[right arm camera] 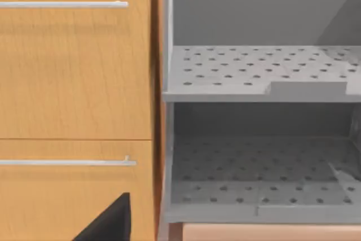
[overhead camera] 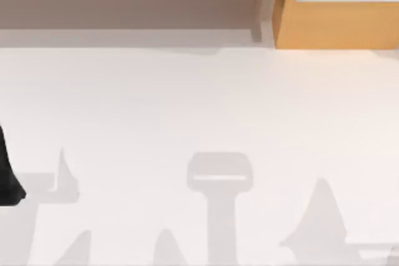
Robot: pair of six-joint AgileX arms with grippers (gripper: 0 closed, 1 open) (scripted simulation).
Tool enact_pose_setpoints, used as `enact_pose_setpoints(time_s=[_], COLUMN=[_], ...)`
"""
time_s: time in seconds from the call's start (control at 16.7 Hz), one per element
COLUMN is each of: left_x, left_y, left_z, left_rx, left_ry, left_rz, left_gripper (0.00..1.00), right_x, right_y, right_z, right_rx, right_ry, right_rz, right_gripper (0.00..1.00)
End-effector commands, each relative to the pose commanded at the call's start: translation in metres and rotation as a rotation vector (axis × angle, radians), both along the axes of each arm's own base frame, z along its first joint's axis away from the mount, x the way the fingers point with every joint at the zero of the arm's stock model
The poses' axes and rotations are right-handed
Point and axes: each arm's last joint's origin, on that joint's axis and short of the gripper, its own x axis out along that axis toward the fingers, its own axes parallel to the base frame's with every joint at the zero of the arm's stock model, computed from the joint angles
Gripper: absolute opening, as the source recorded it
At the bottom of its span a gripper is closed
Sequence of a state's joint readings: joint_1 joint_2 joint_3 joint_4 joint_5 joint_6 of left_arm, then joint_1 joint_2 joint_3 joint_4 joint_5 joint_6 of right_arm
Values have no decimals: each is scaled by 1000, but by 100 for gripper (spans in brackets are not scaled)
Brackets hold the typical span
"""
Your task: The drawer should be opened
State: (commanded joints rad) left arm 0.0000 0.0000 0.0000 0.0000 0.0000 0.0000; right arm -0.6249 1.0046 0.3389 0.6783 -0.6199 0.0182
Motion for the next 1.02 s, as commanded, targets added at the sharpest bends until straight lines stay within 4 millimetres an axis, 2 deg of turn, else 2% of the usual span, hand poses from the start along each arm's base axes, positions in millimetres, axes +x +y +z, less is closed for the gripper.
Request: enact_pose_setpoints(time_s=[0.18, 0.3, 0.72, 0.84, 1.02], left_x=[0, 0, 0, 0, 0], left_y=[0, 0, 0, 0, 0], left_z=[0, 0, 0, 0, 0], left_rx=[0, 0, 0, 0, 0], left_ry=[0, 0, 0, 0, 0], left_rz=[0, 0, 0, 0, 0], left_gripper=[100, 100, 100, 100, 100], right_x=[7, 9, 11, 22, 55], right_y=[-27, -37, -37, -38, -36], right_z=[-4, -6, -6, -5, -7], right_rx=[2, 0, -12, -71, -236], right_ry=[4, 2, 3, -5, -17], right_rz=[-1, -2, -4, -10, -15], right_gripper=[100, 100, 100, 100, 100])
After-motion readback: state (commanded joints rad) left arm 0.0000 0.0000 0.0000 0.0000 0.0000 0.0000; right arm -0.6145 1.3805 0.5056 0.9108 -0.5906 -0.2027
